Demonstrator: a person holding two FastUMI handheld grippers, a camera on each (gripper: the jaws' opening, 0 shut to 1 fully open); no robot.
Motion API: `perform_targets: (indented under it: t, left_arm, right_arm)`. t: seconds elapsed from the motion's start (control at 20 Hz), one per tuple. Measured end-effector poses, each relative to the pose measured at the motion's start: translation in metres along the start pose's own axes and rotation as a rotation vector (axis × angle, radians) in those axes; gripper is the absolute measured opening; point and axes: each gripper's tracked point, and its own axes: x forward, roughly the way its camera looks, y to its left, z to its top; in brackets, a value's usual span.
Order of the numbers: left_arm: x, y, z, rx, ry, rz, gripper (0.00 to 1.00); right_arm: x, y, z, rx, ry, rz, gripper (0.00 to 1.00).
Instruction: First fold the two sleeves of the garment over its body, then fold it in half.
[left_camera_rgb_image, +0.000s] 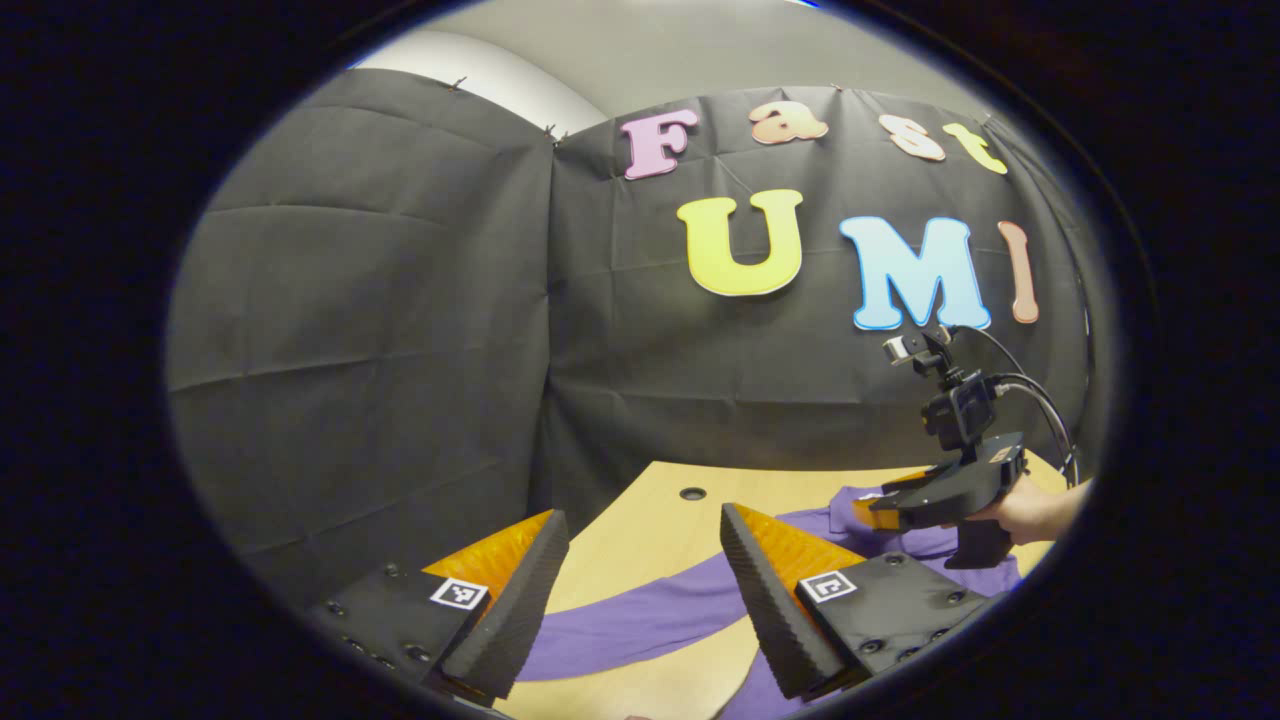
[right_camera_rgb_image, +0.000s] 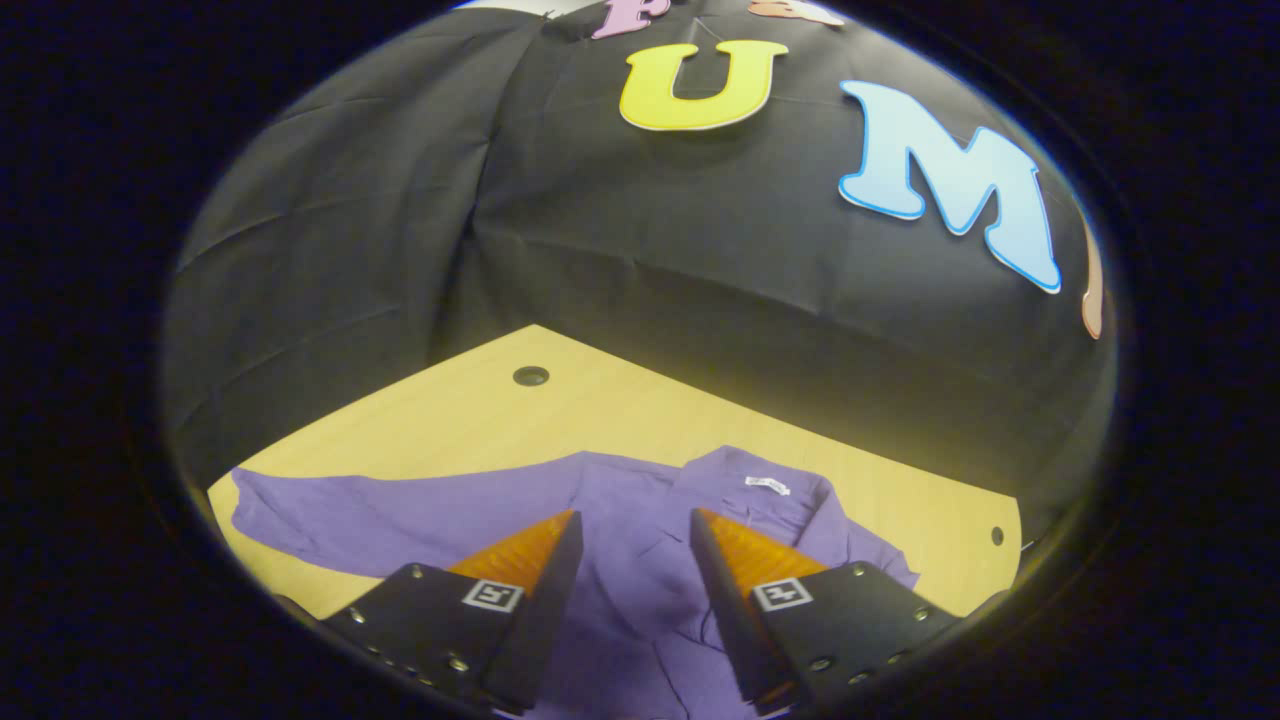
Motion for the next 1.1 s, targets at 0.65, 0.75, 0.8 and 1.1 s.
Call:
perform_targets:
  t: [0.65,0.75,0.8,1.1]
  left_arm:
    - [0.032,0.035,-0.070,-0.063,0.132,0.100,1.00]
    - [0.037,0.059,-0.091,-0.088,0.173,0.166,0.97]
    - [0.038,0.074,-0.104,-0.103,0.197,0.201,0.97]
    - [0.044,0.122,-0.169,-0.158,0.342,0.360,1.00]
  right_arm:
    - [-0.063,-0.007,0.046,0.048,-0.126,-0.062,0.75]
    - [-0.081,-0.006,0.053,0.054,-0.150,-0.063,0.75]
    - [-0.091,-0.005,0.056,0.057,-0.159,-0.063,0.75]
    - [-0.137,-0.013,0.053,0.085,-0.182,-0.070,0.75]
